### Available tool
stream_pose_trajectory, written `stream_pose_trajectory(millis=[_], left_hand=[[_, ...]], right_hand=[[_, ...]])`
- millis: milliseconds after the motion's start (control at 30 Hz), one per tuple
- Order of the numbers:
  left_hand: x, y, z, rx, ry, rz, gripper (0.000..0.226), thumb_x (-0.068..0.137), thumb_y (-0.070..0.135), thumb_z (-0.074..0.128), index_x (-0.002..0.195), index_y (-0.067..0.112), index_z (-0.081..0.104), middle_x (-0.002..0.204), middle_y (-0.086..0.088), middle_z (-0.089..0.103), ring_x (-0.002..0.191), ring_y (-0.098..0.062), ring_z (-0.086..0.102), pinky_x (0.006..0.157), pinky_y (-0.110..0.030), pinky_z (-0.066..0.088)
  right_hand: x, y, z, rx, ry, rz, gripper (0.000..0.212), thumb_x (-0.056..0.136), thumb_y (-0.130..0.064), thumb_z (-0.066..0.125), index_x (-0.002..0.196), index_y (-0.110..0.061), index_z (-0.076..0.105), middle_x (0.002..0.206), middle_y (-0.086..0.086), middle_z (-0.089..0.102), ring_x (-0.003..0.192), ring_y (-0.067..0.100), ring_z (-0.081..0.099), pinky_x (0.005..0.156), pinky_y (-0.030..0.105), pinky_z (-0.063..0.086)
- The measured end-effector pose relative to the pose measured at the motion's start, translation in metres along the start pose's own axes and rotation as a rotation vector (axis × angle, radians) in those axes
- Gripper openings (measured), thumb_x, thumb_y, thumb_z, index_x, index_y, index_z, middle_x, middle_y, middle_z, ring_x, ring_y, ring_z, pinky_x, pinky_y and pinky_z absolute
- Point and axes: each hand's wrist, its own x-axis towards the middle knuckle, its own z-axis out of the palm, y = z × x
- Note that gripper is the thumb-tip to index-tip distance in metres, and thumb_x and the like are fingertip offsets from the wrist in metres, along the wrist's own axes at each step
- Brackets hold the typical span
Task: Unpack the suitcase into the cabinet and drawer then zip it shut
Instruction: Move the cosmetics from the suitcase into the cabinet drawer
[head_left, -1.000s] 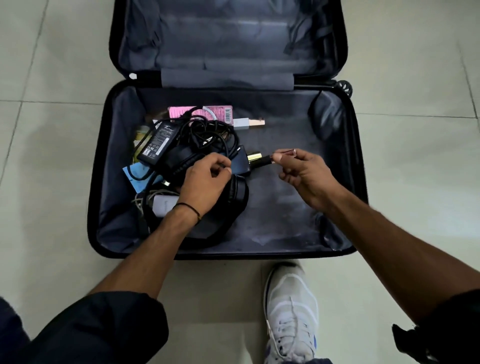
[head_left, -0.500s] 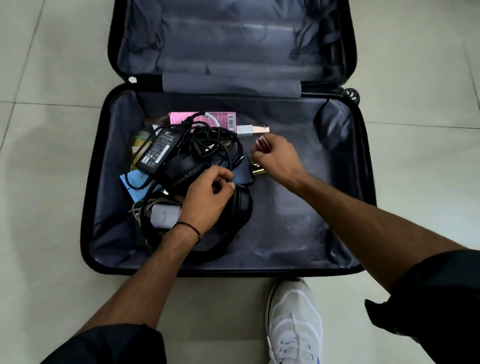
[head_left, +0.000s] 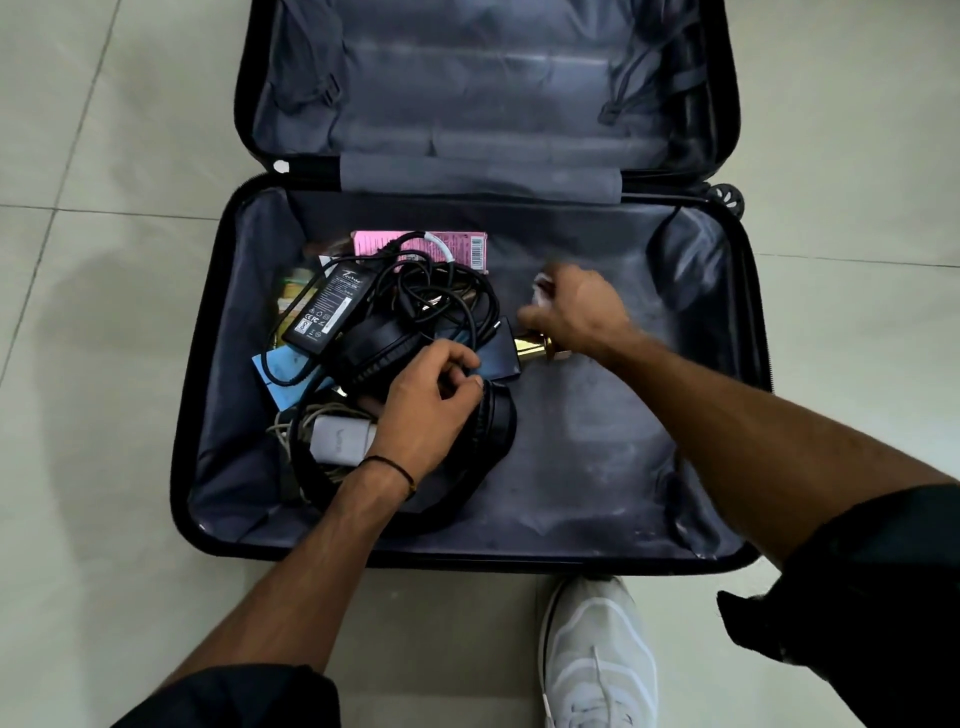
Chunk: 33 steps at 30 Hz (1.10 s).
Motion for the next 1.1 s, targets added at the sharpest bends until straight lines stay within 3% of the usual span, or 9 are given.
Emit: stream_pose_trajectory(millis=[133,300,400,500,700,800,867,1000,1100], left_hand=[[0.001,-0.001,0.003,0.008,0.018,-0.015,0.010,0.087,0.010,0.064,0.095,0.015,0.062,0.078,-0.004,0.054,0.063,-0.006,0.046,0.062,-0.011,0.039],[0.003,-0.003,0.005,-0.042,0.023,-0.032,0.008,0.087,0.016,0.067,0.091,0.015,0.060,0.071,0.002,0.048,0.059,-0.003,0.041,0.060,-0.012,0.037],[0.003,-0.004,0.006,-0.051,0.018,-0.039,0.018,0.084,0.025,0.074,0.091,0.017,0.059,0.073,0.003,0.045,0.059,-0.006,0.038,0.058,-0.014,0.036],[0.002,-0.004,0.007,-0.037,0.022,-0.039,0.024,0.080,0.027,0.078,0.091,0.019,0.058,0.074,0.005,0.042,0.057,-0.005,0.035,0.057,-0.014,0.035],[0.001,-0.004,0.006,-0.053,0.010,-0.052,0.022,0.081,0.024,0.077,0.092,0.019,0.057,0.076,0.005,0.042,0.056,-0.004,0.035,0.056,-0.013,0.036],[0.001,-0.003,0.005,-0.051,0.004,-0.054,0.022,0.082,0.024,0.076,0.093,0.018,0.058,0.077,0.003,0.043,0.057,-0.004,0.035,0.056,-0.012,0.036],[0.000,-0.003,0.004,-0.056,-0.001,-0.053,0.023,0.082,0.024,0.076,0.094,0.017,0.058,0.077,0.003,0.044,0.058,-0.006,0.036,0.057,-0.013,0.036],[-0.002,-0.002,0.004,-0.042,-0.002,-0.035,0.020,0.082,0.024,0.076,0.095,0.019,0.061,0.079,0.001,0.051,0.061,-0.007,0.041,0.059,-0.013,0.039],[-0.002,-0.001,0.007,0.072,0.045,0.029,0.022,0.081,0.026,0.075,0.095,0.022,0.059,0.083,0.002,0.052,0.064,-0.006,0.045,0.065,-0.021,0.043]], right_hand=[[-0.023,0.016,-0.009,0.943,-0.109,0.318,0.020,0.086,-0.023,0.064,0.070,-0.017,0.052,0.059,-0.001,0.050,0.047,0.014,0.047,0.048,0.029,0.031],[-0.044,0.025,-0.011,1.487,-0.301,0.401,0.010,0.092,-0.020,0.051,0.085,-0.018,0.057,0.079,0.000,0.065,0.071,0.018,0.067,0.051,0.024,0.048],[-0.051,0.019,-0.007,1.336,-0.331,0.377,0.007,0.092,-0.009,0.056,0.086,-0.012,0.056,0.078,0.005,0.060,0.055,0.015,0.057,0.044,0.025,0.048],[-0.046,0.019,0.005,0.897,-0.136,0.282,0.016,0.083,-0.005,0.072,0.088,-0.009,0.058,0.071,0.007,0.054,0.045,0.013,0.048,0.039,0.024,0.043],[-0.038,0.022,0.010,0.364,-0.217,0.048,0.055,0.078,-0.014,0.080,0.127,-0.029,0.061,0.094,-0.009,0.066,0.072,0.006,0.063,0.058,0.013,0.049],[-0.043,0.025,0.014,0.428,-0.205,0.044,0.039,0.080,-0.009,0.078,0.114,-0.025,0.068,0.095,0.001,0.074,0.084,0.030,0.070,0.070,0.037,0.060],[-0.047,0.028,0.010,0.487,-0.218,0.077,0.035,0.079,-0.008,0.080,0.109,-0.023,0.071,0.094,0.005,0.075,0.076,0.036,0.067,0.067,0.047,0.059],[-0.056,0.040,-0.011,0.632,-0.280,0.107,0.037,0.080,-0.002,0.080,0.114,-0.016,0.071,0.083,0.003,0.074,0.061,0.014,0.063,0.048,0.026,0.052],[-0.063,0.045,-0.031,0.704,-0.252,0.107,0.038,0.078,-0.004,0.082,0.113,-0.013,0.072,0.075,-0.001,0.072,0.049,0.010,0.058,0.041,0.022,0.044]])
